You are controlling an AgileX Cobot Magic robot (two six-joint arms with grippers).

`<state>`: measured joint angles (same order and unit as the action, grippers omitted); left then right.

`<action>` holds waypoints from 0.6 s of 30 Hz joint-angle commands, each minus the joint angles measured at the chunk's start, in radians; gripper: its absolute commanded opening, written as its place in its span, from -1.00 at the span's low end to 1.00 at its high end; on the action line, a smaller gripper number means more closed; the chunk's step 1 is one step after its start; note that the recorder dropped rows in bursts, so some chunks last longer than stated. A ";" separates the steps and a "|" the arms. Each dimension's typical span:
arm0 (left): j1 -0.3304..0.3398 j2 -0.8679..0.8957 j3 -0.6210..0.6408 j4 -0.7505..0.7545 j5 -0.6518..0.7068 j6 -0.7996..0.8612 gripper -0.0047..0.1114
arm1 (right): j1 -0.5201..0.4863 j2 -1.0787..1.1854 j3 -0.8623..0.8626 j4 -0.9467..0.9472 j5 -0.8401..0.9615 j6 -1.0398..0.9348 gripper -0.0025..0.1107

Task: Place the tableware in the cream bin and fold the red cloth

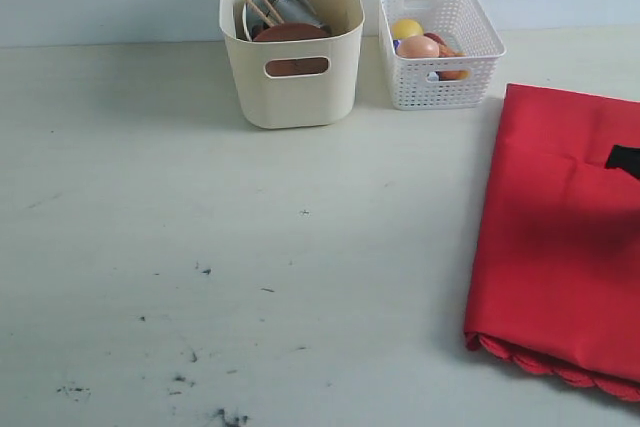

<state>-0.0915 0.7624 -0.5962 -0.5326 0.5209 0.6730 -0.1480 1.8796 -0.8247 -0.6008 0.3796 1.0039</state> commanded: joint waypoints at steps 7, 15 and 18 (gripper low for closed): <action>0.001 -0.008 0.003 0.025 0.020 -0.004 -0.90 | -0.006 0.300 -0.370 0.022 -0.090 -0.019 -0.96; 0.001 -0.006 0.003 0.052 0.022 -0.004 -0.90 | -0.022 0.181 -0.576 0.073 0.315 -0.128 -0.96; 0.001 -0.006 0.003 0.059 0.018 -0.004 -0.90 | -0.003 0.111 -0.464 0.157 0.257 -0.141 -0.96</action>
<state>-0.0915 0.7624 -0.5962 -0.4817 0.5452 0.6730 -0.1639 2.0331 -1.3554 -0.5002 0.6573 0.8843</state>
